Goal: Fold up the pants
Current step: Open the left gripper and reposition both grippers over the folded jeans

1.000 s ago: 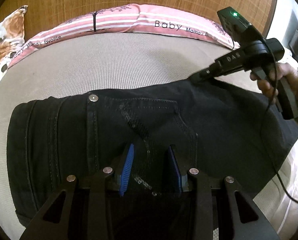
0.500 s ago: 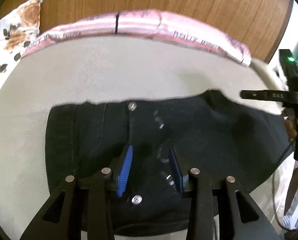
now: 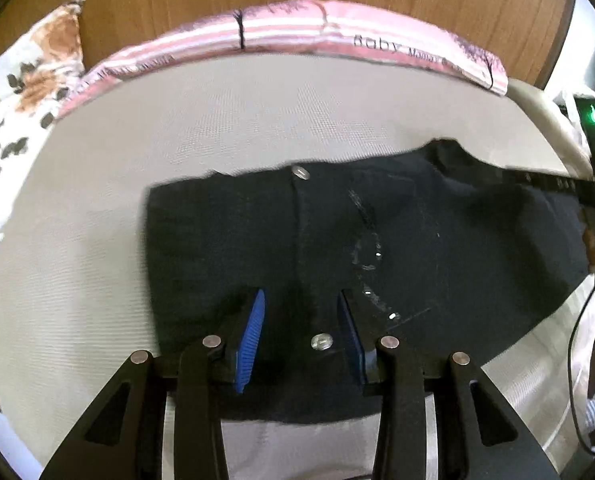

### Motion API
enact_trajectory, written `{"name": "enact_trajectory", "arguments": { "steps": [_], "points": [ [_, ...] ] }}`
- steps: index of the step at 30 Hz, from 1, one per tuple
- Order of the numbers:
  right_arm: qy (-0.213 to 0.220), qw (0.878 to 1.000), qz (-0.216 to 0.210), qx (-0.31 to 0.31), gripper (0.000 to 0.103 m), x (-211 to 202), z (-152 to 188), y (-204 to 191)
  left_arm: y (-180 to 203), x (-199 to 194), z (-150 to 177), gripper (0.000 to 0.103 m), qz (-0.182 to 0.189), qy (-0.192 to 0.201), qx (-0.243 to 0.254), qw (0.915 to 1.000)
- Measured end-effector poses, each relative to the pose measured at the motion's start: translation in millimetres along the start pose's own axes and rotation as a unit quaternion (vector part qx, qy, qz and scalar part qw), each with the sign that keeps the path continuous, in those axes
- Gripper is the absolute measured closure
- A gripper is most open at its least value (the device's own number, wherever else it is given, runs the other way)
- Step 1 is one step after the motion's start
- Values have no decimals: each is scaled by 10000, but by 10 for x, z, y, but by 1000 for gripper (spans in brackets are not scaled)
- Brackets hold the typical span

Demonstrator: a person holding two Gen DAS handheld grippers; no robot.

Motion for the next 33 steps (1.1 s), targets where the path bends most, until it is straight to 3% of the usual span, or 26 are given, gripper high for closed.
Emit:
{"name": "enact_trajectory", "arguments": {
  "steps": [4, 8, 12, 18, 23, 28, 33],
  "points": [
    [-136, 9998, -110, -64, 67, -197, 329, 22, -115, -375, -58, 63, -342, 185, 18, 9992],
    [-290, 9992, -274, -25, 67, -317, 575, 2, -61, -668, -199, 56, -563, 478, 424, 9964],
    [-255, 9986, -466, 81, 67, -412, 696, -134, 40, -576, -317, 52, -385, 777, 552, 9947],
    [45, 9984, -488, -279, 66, -451, 492, -693, 2, 11, -446, 52, -68, 861, 139, 9962],
    [274, 9951, -734, -608, 67, -396, 120, -1259, -181, 330, -400, 56, -300, 673, -19, 9973],
    [-50, 9958, -657, -632, 76, 8, -42, -1571, -202, 385, -313, 56, -262, 688, 85, 9972],
    [-114, 9956, -751, -556, 76, 161, -20, -1592, -221, 440, -202, 53, -293, 800, 214, 9961]
  ]
}}
Point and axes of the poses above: each gripper's, at about its wrist camera, not at the fingertips, and x roughly the way its jaws point, y to its right, z to its underside, the point moved 1 cm from there along x, roughly the way its jaws point, and after that the axes turned 14 degrees about z, right-handed, at the moved point
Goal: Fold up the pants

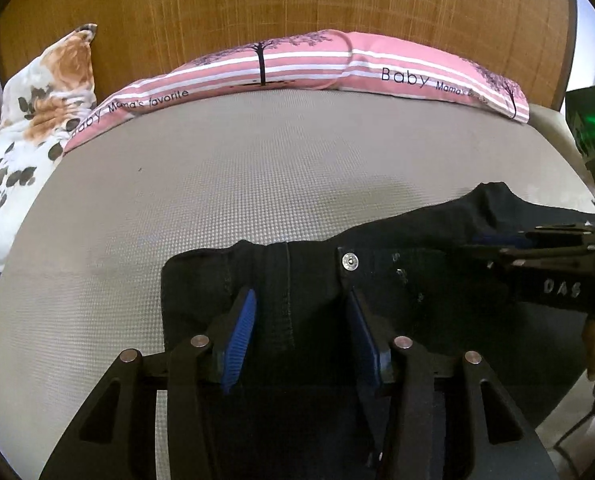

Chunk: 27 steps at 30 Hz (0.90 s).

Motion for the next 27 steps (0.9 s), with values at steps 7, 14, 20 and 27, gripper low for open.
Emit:
{"name": "enact_trajectory", "arguments": {
  "steps": [7, 14, 20, 27],
  "points": [
    [211, 9937, -571, 937, 67, -538, 208, 704, 41, -173, -45, 53, 16, 113, -3, 9999],
    [318, 9628, -343, 2663, 66, -1033, 1053, 2289, 805, -442, -218, 53, 360, 393, 724, 9960],
    [411, 9064, 143, 4202, 66, -1359, 1981, 3653, 1787, -187, -224, 51, 1171, -55, 1337, 9841],
    [452, 8556, 408, 5140, 66, -1544, 2832, 4509, 2768, 209, -78, 51, 1788, -676, 1839, 9642]
  ]
}}
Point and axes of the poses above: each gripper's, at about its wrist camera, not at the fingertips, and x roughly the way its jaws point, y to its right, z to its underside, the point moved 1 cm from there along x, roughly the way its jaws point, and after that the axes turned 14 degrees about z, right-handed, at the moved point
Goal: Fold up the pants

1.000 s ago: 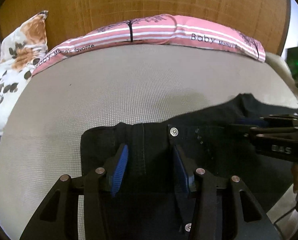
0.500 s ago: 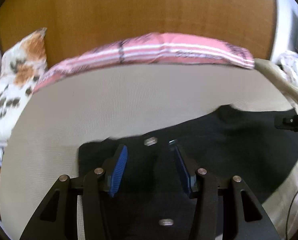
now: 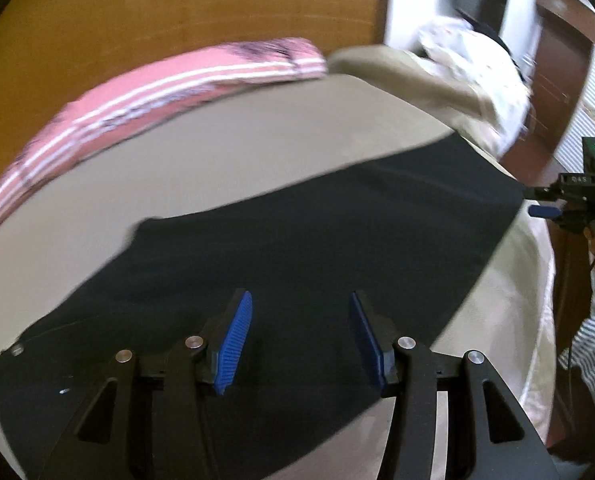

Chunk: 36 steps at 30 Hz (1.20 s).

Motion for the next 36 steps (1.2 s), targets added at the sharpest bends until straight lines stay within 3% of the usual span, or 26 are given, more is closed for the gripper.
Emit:
{"name": "enact_trajectory", "arguments": {
  "steps": [8, 15, 17, 23, 28, 32, 36],
  "points": [
    [28, 9971, -394, 656, 67, 273, -257, 517, 548, 598, -194, 51, 382, -329, 162, 9986],
    [250, 9916, -850, 945, 77, 459, -628, 632, 787, 1032, -258, 51, 637, -613, 189, 9959],
    [256, 9917, -847, 930, 86, 496, -663, 634, 793, 1138, -247, 51, 755, -712, 100, 9945],
    [173, 9922, -849, 895, 90, 453, -694, 571, 910, 1231, -242, 51, 548, -653, 473, 9952],
    [188, 9878, -1299, 833, 92, 253, -711, 298, 877, 1234, -264, 51, 651, -587, 324, 9956],
    [242, 9887, -1468, 192, 92, 26, -661, -264, 590, 996, -295, 51, 1204, -423, -648, 9897],
    [94, 9842, -1713, -431, 93, -68, -522, -908, 258, 609, -247, 51, 882, 86, -1112, 9898]
  ]
}}
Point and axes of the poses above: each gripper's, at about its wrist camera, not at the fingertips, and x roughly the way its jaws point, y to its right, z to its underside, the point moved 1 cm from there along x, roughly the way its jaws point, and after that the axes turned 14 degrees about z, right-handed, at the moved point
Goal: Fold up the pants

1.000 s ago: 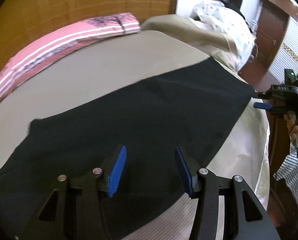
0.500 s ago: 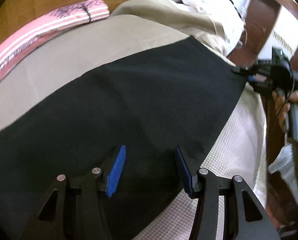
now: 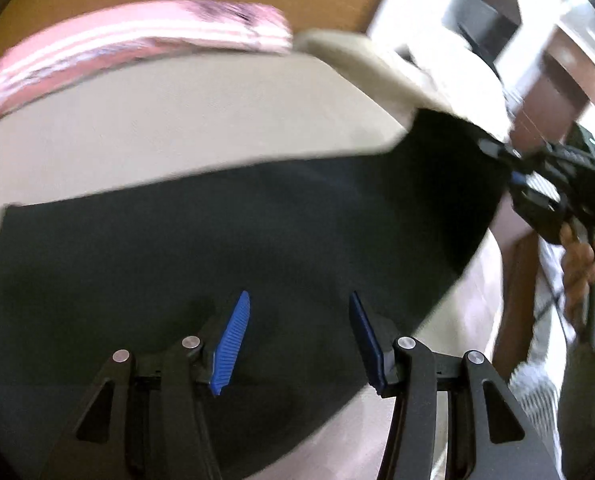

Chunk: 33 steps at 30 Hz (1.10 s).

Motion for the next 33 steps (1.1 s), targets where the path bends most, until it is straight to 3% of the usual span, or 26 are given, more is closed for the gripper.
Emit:
{"name": "enact_trajectory", "arguments": {
  "steps": [6, 11, 16, 22, 25, 30, 33],
  "points": [
    [-572, 9943, -408, -803, 93, 364, 394, -916, -447, -642, 183, 51, -407, 534, -677, 9954],
    [-1245, 9780, -578, -1573, 93, 676, 1032, -1475, -850, -1158, 471, 51, -484, 941, -1365, 9850],
    [-2056, 9498, -159, -2354, 92, 1087, 1835, -1619, -1076, -1442, 731, 51, -440, 1146, -1770, 9765],
    [-2145, 9267, 350, -3065, 88, 1264, 2189, -1625, -1143, -1506, 790, 51, -57, 1089, -1890, 9759],
    [-2130, 9271, 299, -3070, 80, 1156, 2169, -1711, -1069, -1440, 763, 51, 185, 939, -1907, 9770],
    [-1755, 9466, 106, -2702, 67, 806, 1876, -1636, -981, -1280, 738, 51, 685, 584, -2079, 9740],
    [-1528, 9578, 284, -2416, 62, 683, 1734, -1467, -971, -1142, 728, 51, 947, 324, -2294, 9682]
  ]
}}
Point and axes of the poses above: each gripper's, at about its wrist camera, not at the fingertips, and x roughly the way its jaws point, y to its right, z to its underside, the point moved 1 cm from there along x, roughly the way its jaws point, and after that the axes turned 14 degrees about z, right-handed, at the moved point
